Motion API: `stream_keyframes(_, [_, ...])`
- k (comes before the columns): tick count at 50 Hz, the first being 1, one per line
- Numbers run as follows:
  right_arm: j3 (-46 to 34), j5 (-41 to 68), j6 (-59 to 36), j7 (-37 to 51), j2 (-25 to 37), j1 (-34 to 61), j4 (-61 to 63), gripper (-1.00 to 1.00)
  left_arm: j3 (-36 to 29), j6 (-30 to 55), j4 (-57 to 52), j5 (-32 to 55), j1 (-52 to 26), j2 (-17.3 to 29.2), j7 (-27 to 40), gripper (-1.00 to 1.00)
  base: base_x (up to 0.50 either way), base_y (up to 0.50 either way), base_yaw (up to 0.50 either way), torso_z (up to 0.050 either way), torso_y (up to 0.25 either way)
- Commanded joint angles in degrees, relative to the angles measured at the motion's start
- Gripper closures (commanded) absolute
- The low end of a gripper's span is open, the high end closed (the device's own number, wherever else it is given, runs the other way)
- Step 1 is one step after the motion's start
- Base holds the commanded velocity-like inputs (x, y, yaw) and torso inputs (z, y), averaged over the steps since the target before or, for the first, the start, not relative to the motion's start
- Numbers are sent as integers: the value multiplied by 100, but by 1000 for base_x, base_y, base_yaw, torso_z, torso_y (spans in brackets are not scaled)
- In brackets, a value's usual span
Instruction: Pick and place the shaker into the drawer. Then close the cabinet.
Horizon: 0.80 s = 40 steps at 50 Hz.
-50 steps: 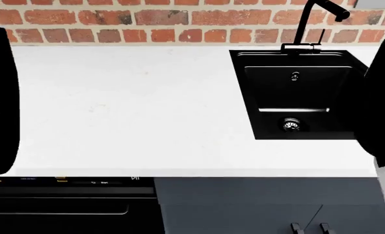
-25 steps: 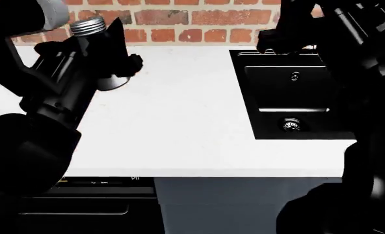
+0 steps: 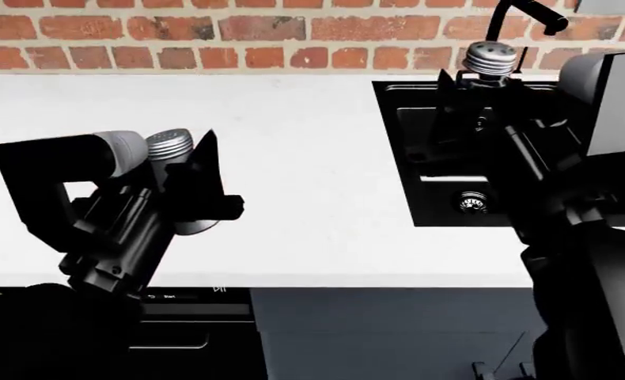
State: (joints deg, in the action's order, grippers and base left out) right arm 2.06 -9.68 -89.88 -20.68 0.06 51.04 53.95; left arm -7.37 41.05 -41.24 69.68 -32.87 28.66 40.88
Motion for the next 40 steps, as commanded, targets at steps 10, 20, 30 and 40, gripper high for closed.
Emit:
stream_keyframes(10, [-427,-514,-11,-149,-2,-165,348,100,-12,-98,-96,-8,195,4,46,100,0,0,500,0,0])
stream_keyframes(20, [-567,-629,-11,-246,-3,-209,404,100,-55,-137,-93,-66,202,-19,11,100,0,0,500,0,0])
stream_keyframes(30, [-562,-408,-11,-114,-3,-236,446,100,-16,-149,-177,39,172,11,93,100,0,0,500,0,0])
stream_keyframes(40, [-495,-201,-11,-7,-2,-278,458,100,-35,-146,-176,51,132,32,106,100,0,0,500,0,0])
